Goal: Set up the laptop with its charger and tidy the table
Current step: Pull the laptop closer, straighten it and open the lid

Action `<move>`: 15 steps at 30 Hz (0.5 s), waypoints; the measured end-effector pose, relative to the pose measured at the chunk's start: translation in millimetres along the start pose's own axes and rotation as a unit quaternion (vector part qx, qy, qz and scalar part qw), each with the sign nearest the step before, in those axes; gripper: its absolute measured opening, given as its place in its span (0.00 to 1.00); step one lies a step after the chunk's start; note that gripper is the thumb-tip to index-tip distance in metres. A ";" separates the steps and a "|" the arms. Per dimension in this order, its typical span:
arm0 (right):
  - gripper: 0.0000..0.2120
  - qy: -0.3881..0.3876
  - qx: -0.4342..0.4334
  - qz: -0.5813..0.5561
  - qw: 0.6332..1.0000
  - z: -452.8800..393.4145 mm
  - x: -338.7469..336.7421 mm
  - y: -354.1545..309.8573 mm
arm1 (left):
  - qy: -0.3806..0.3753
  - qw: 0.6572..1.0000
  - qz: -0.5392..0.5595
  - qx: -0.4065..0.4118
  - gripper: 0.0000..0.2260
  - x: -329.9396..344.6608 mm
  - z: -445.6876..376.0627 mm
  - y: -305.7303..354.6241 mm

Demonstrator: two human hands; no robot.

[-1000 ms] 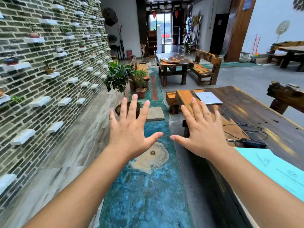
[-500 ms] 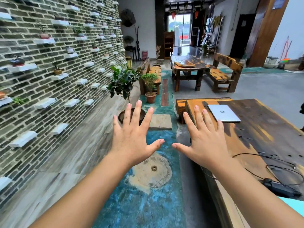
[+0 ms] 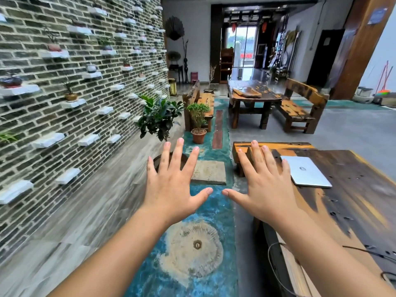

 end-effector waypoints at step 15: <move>0.49 -0.021 0.064 0.004 0.998 -237.9 128.0 5.3 | -0.017 0.999 0.034 0.029 0.44 144.2 -255.0 -80.3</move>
Point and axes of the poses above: each hand's wrist, its own z-axis away from the middle knuckle, its own x-axis out of the palm, y = z × x, the point moved 2 cm from there along -z, towards the middle knuckle, and after that the axes turned 4 degrees about -z, right-handed, at the moved point
